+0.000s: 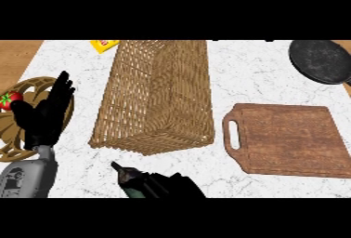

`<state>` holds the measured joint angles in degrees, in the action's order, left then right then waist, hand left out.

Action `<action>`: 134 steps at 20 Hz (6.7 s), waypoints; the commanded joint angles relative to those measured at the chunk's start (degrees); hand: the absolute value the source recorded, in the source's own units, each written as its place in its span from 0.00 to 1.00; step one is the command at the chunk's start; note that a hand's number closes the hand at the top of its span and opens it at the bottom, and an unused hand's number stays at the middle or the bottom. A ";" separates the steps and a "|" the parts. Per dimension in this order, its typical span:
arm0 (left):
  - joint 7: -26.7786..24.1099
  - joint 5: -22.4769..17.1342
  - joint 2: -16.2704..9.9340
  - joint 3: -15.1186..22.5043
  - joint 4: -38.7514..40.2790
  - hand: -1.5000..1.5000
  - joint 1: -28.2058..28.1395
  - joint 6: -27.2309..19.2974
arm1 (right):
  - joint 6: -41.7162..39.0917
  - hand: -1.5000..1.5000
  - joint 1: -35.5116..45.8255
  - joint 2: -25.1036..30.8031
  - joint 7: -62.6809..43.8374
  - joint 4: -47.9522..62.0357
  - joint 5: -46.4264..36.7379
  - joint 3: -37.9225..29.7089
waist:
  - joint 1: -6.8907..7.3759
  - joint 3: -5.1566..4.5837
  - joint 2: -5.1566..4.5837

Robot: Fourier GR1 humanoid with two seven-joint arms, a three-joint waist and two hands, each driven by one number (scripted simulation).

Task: Pick the eggplant from the cutting board and place it in the basket

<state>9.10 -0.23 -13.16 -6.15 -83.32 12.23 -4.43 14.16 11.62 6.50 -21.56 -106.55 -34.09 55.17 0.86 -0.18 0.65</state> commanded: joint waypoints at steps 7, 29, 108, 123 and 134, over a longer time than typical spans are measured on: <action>-0.21 0.96 1.67 1.04 -1.27 0.50 -1.45 -1.23 | 13.02 1.00 9.81 -6.09 -16.98 -3.87 2.34 2.59 | 0.26 0.08 -0.47; 1.61 0.41 -0.91 -0.69 -1.70 0.50 0.00 1.52 | 18.30 1.00 52.78 -6.49 -21.06 39.51 20.49 -9.39 | 0.88 0.14 -0.86; -0.07 1.60 1.84 -1.01 0.79 0.50 2.28 2.64 | -3.51 1.00 61.84 -6.49 12.14 88.96 -0.04 -9.46 | 2.32 0.12 -1.54; 0.18 2.91 2.80 -0.14 -2.63 0.50 -0.20 1.33 | 4.03 0.00 59.29 -6.50 10.01 87.53 5.95 -17.83 | 2.28 0.20 -1.41; 0.13 2.41 1.88 -2.36 -1.47 0.50 -0.22 0.83 | 6.91 0.00 60.32 -2.27 13.41 82.23 17.80 -34.24 | -0.27 0.19 -0.88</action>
<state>10.04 2.40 -11.20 -7.72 -85.45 12.28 -3.37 20.85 72.83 1.42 -9.96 -23.12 -19.74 25.89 1.36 0.02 -0.30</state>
